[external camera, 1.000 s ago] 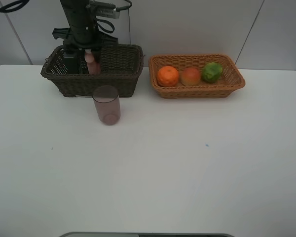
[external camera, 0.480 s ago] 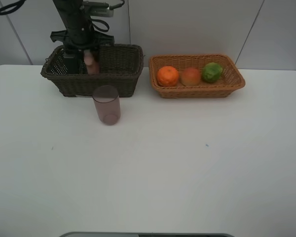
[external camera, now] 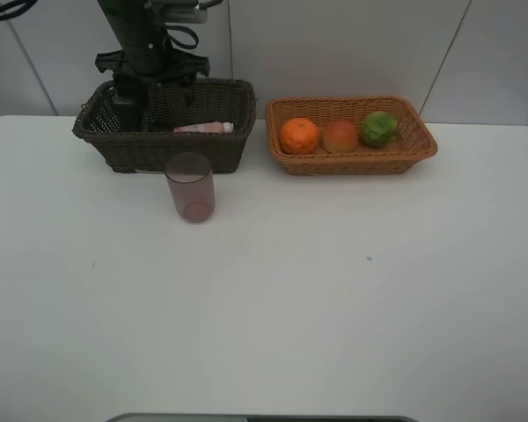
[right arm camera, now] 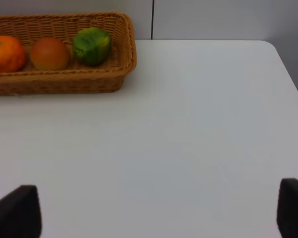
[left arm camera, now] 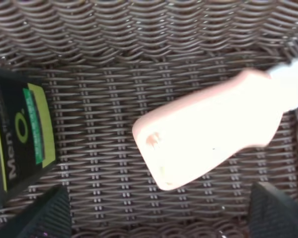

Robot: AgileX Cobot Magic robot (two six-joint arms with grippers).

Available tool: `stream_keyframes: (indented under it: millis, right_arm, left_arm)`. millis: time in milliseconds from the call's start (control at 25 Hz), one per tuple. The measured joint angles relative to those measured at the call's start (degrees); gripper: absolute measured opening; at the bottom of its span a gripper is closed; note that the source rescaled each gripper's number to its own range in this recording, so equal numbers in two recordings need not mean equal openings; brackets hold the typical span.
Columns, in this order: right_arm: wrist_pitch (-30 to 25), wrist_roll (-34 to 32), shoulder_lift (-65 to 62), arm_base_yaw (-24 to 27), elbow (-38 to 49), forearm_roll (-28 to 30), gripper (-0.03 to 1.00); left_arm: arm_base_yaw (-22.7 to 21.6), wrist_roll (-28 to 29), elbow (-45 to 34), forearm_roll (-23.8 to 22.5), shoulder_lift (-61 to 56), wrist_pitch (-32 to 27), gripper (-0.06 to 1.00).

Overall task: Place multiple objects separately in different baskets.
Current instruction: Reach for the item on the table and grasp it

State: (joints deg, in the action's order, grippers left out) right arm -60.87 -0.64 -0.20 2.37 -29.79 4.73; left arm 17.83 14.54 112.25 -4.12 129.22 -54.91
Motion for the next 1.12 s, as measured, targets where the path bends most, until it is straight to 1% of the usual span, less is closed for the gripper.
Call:
stream_keyframes:
  millis: [120, 200, 320, 360, 520, 640, 760, 920, 1120]
  right_arm:
    - [0.0, 0.0, 0.0, 0.0, 0.0, 0.0, 1.0]
    - [0.0, 0.0, 0.0, 0.0, 0.0, 0.0, 1.0]
    - [0.0, 0.0, 0.0, 0.0, 0.0, 0.0, 1.0]
    - [0.0, 0.0, 0.0, 0.0, 0.0, 0.0, 1.0]
    - [0.0, 0.0, 0.0, 0.0, 0.0, 0.0, 1.0]
    - [0.0, 0.0, 0.0, 0.0, 0.0, 0.0, 1.0]
    - [0.0, 0.0, 0.0, 0.0, 0.0, 0.0, 1.0]
    - [0.0, 0.0, 0.0, 0.0, 0.0, 0.0, 1.0]
    - [0.0, 0.0, 0.0, 0.0, 0.0, 0.0, 1.0]
  left_arm:
    - [0.9, -2.81, 0.0, 0.49, -2.52, -2.52, 0.92]
    - [1.76, -4.33, 0.0, 0.86, -4.4, -5.43, 0.92]
    - [3.16, -5.06, -1.38, 0.86, -7.67, -8.68, 0.92]
    - [3.16, -5.06, -1.38, 0.86, -7.67, -8.68, 0.92]
    - [4.99, -5.37, -11.41, 0.86, -15.08, -8.66, 0.92]
    - [5.67, -5.38, -19.72, 0.69, -21.18, -6.05, 0.92]
    - [6.38, -3.74, -27.31, 0.69, -26.23, -3.97, 0.92]
    - [7.36, 1.19, -34.19, -0.01, -30.58, -3.12, 0.92]
    - [10.61, 6.53, -38.33, -0.69, -32.1, -1.21, 0.92]
